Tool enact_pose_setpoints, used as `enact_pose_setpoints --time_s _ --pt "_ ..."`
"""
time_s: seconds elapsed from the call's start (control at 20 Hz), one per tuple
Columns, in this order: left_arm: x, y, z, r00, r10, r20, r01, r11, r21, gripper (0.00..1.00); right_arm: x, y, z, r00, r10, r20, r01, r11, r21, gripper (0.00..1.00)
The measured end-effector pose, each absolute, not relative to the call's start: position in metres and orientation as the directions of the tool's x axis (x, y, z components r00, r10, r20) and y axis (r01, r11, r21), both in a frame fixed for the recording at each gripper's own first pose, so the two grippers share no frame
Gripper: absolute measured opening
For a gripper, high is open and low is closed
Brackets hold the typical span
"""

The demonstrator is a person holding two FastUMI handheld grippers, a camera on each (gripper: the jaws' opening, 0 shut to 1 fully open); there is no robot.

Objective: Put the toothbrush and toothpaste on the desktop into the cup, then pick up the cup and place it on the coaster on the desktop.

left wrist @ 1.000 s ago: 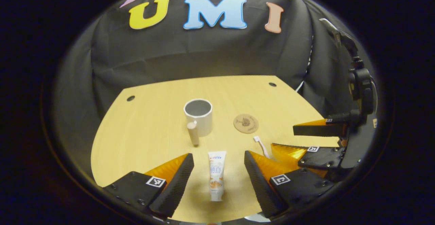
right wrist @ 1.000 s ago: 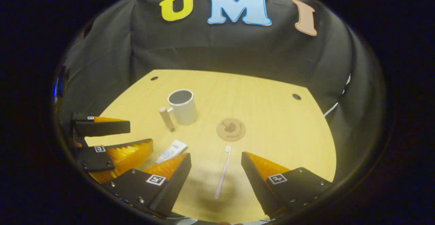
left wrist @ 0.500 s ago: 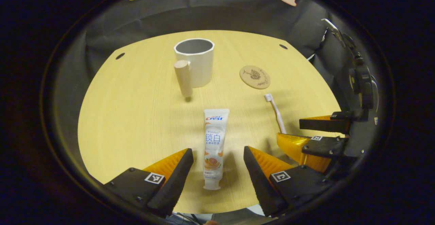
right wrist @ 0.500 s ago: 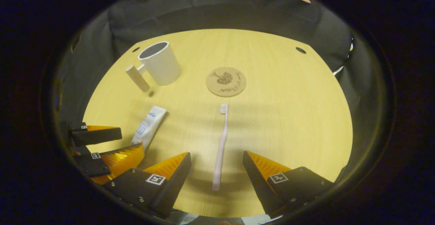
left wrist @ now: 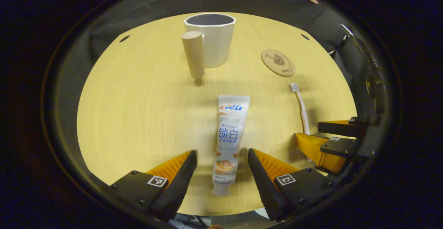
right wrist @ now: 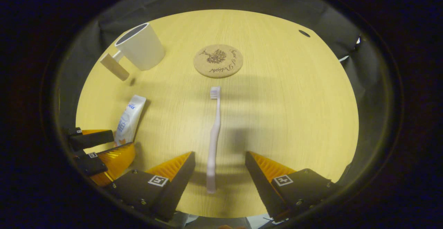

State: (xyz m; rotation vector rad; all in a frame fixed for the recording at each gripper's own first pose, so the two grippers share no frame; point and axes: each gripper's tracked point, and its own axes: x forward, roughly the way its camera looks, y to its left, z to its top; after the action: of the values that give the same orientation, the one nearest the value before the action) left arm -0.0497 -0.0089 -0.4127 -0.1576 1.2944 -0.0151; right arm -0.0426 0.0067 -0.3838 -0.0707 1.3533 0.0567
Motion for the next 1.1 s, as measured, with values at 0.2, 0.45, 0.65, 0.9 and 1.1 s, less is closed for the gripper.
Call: enact_pose_setpoints --time_s 0.2,0.45,0.65,0.9,1.1 --pt "-0.051 -0.002 -0.415 0.239 -0.055 -0.969 -0.055 0.996 -0.07 0.93 -0.045 0.005 -0.384 0.136 -0.003 -0.991 -0.077 0.997 -0.013 0.98" --pt "-0.048 -0.002 -0.418 0.167 -0.043 -0.985 -0.055 0.997 -0.052 0.94 -0.038 0.006 -0.383 0.09 -0.009 -0.996 -0.066 0.998 -0.015 0.97" --pt "-0.048 -0.002 -0.418 0.139 -0.042 -0.989 -0.048 0.998 -0.049 0.94 -0.038 0.009 -0.382 0.055 -0.023 -0.998 -0.073 0.997 -0.027 0.9" --pt "-0.043 -0.007 -0.42 0.151 -0.041 -0.988 -0.051 0.997 -0.049 0.61 -0.042 0.0 -0.384 -0.018 -0.027 -0.999 -0.063 0.998 -0.025 0.54" --pt "-0.043 -0.008 -0.417 0.143 -0.037 -0.989 -0.062 0.997 -0.046 0.39 -0.035 -0.005 -0.379 -0.002 -0.061 -0.998 -0.039 0.997 -0.061 0.52"
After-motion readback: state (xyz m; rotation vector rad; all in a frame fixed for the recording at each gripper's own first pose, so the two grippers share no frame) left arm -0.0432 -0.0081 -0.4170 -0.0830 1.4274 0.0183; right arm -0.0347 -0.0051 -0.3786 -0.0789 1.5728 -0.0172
